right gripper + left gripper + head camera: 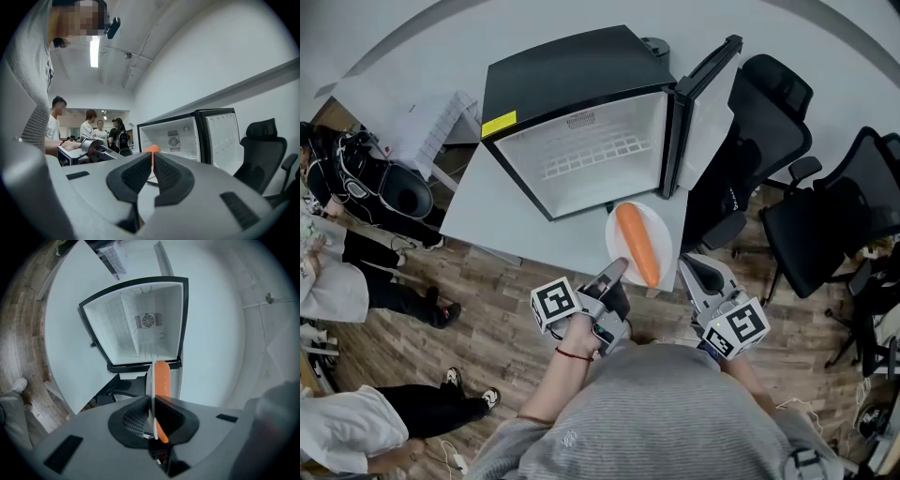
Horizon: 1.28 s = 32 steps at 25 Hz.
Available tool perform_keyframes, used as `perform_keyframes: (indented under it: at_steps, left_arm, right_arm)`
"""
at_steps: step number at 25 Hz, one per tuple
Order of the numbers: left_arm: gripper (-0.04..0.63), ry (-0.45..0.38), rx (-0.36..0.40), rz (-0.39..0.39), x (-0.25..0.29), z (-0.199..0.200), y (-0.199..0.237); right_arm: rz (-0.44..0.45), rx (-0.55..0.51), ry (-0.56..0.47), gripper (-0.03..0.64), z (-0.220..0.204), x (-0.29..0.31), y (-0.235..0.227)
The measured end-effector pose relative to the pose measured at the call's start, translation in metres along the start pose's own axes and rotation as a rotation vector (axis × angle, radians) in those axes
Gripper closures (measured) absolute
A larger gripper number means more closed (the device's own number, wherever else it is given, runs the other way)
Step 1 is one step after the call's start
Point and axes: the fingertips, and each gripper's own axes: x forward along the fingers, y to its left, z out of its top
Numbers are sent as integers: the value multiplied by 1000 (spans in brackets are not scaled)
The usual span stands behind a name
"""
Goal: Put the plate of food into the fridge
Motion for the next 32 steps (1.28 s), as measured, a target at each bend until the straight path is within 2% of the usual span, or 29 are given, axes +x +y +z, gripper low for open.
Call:
perform_keyframes:
  at_steps: [13,32]
  left_arm:
    - [555,-8,61,40,26,63,13]
    - [555,-18,25,66,85,134,31]
  right_arm:
    - [-31,6,31,601,-8,19,-9]
    - [-65,16,67,601,-19,46,-16]
